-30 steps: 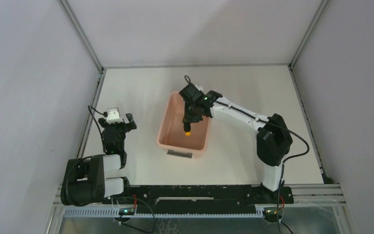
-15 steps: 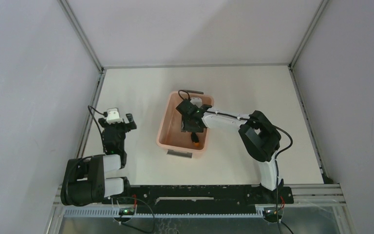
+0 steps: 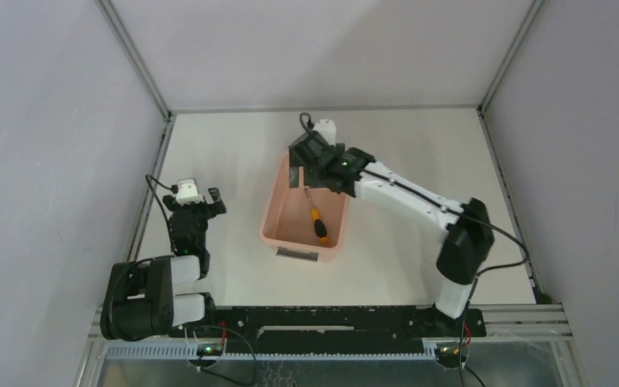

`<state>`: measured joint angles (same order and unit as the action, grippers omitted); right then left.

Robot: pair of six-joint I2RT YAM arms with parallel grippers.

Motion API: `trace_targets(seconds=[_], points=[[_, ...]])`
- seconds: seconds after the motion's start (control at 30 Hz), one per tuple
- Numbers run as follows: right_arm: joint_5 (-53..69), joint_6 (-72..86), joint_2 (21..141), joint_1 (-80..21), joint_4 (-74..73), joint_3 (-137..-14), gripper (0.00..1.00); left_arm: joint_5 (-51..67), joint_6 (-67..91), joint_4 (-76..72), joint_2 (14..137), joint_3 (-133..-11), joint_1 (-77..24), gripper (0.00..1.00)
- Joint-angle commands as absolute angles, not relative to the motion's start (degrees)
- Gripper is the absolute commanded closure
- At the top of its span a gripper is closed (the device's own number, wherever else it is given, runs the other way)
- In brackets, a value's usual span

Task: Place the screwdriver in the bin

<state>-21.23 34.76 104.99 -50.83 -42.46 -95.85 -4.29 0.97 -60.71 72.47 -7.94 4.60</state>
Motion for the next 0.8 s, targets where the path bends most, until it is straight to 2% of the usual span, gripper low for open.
trace_targets(seconds=[0.0,0.1,0.3,0.43,0.77], points=[[-28.81,29.44,95.22,-47.82,-48.49,-96.12,0.02,-4.45,0.26,-62.13,71.98,-10.17,4.27,0.0],[-28.87,26.64,88.33,-42.53,-47.39,-89.96,0.0,-4.43,0.26,-62.14,71.98,-10.18,4.24,0.0],[-23.31,22.5,70.56,-24.73,-42.37,-76.22,0.0,-4.48,0.26,-62.14,71.98,-10.15,4.3,0.0],[-22.95,19.05,63.02,-14.23,-42.04,-71.17,0.0,-4.48,0.26,-62.15,71.98,-10.16,4.3,0.0],[-22.68,14.14,56.44,-7.54,-41.48,-66.5,0.0,-4.48,0.26,-62.14,71.96,-10.17,4.25,0.0]])
